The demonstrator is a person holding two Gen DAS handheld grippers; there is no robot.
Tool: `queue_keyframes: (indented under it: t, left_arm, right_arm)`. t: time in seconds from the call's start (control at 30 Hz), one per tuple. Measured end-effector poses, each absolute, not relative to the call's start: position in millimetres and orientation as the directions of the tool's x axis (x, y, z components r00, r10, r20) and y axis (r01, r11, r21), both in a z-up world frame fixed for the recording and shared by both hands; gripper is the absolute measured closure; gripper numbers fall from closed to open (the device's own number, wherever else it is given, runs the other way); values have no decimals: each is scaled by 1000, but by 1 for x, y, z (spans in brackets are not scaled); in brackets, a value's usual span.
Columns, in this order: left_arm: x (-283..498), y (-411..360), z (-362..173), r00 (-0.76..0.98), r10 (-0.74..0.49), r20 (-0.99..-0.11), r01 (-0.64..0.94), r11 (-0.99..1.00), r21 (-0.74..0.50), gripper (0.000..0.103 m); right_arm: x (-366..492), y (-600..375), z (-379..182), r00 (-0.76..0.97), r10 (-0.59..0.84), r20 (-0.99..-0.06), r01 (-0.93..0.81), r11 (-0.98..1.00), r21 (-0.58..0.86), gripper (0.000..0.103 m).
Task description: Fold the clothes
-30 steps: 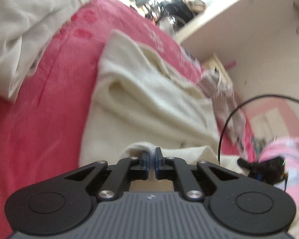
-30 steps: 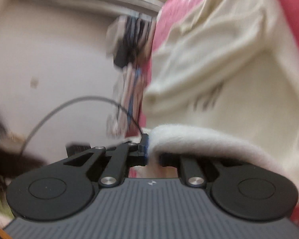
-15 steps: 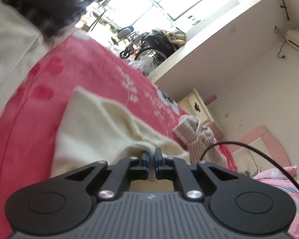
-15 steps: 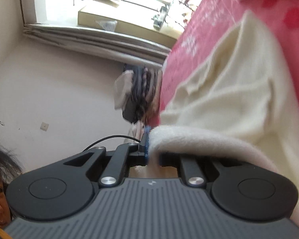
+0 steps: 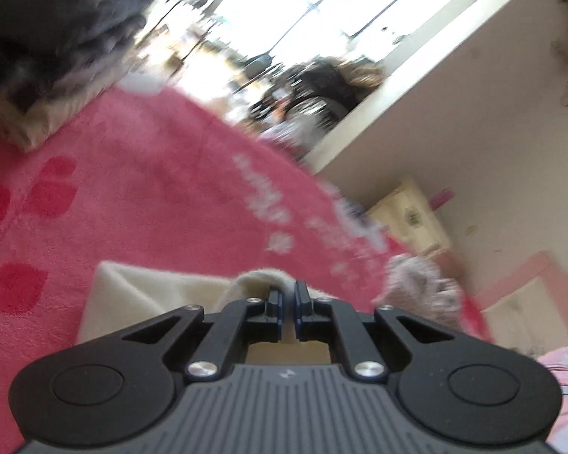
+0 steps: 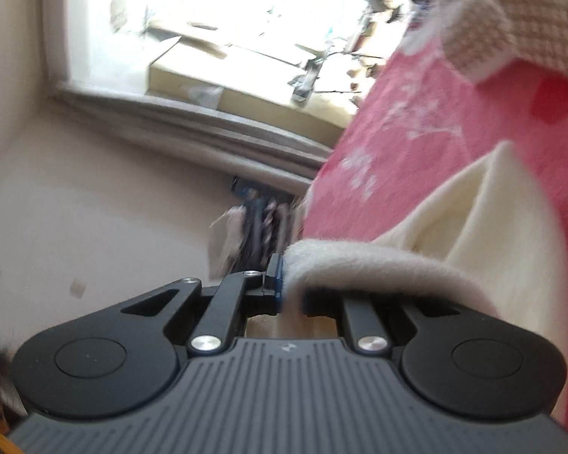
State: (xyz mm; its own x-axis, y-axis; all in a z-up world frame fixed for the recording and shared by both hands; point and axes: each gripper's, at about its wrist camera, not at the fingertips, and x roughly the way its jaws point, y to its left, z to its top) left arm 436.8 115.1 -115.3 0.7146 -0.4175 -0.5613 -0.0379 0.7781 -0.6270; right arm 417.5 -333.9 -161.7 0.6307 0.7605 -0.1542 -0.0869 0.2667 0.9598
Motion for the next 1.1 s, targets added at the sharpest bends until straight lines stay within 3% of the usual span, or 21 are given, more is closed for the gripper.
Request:
queue_keyframes:
  t: [0.1, 0.17, 0.2, 0.23, 0.27, 0.33, 0.47, 0.57, 0.8, 0.97, 1.1]
  left_arm:
    - [456, 124, -153, 670, -383, -636, -181, 746, -641, 86]
    - [456, 136, -165, 690, -382, -614, -236, 684, -691, 83]
    - [453, 143, -166, 711, -389, -586, -243, 646, -723, 79]
    - [450, 149, -165, 731, -386, -563, -244, 622, -744, 68]
    - [446, 154, -164, 748, -381, -543, -245, 602, -760, 63]
    - [440, 161, -158, 760, -375, -530, -237, 600, -764, 63]
    - [418, 161, -138, 752, -383, -536, -159, 684, -712, 59]
    - [395, 145, -119, 717, -378, -586, -51, 810, -584, 58]
    - [343, 75, -107, 689, -207, -694, 252, 967, -39, 57]
    - [345, 46, -121, 721, -131, -680, 310, 939, 147, 58]
    - [368, 37, -140, 696, -95, -712, 333, 921, 203, 61]
  right_arm:
    - [443, -347, -214, 642, 738, -209, 145, 150, 978, 80]
    - [448, -358, -244, 679, 710, -183, 236, 25, 971, 79]
    - [447, -363, -248, 705, 694, -144, 225, -26, 974, 78]
    - [446, -368, -249, 723, 680, -117, 209, -54, 976, 73]
    - [445, -371, -243, 728, 676, -114, 186, -34, 982, 63]
    - [444, -379, -232, 735, 669, -111, 145, 6, 989, 52]
    - [432, -393, -218, 744, 657, -123, 138, 29, 990, 50]
    - [414, -394, -200, 706, 697, -130, 115, 68, 991, 50]
    - [369, -353, -135, 465, 876, -128, -49, 170, 984, 50]
    - [342, -318, -97, 296, 946, -131, -156, 183, 971, 50]
    - [329, -303, -85, 248, 960, -134, -165, 178, 970, 51]
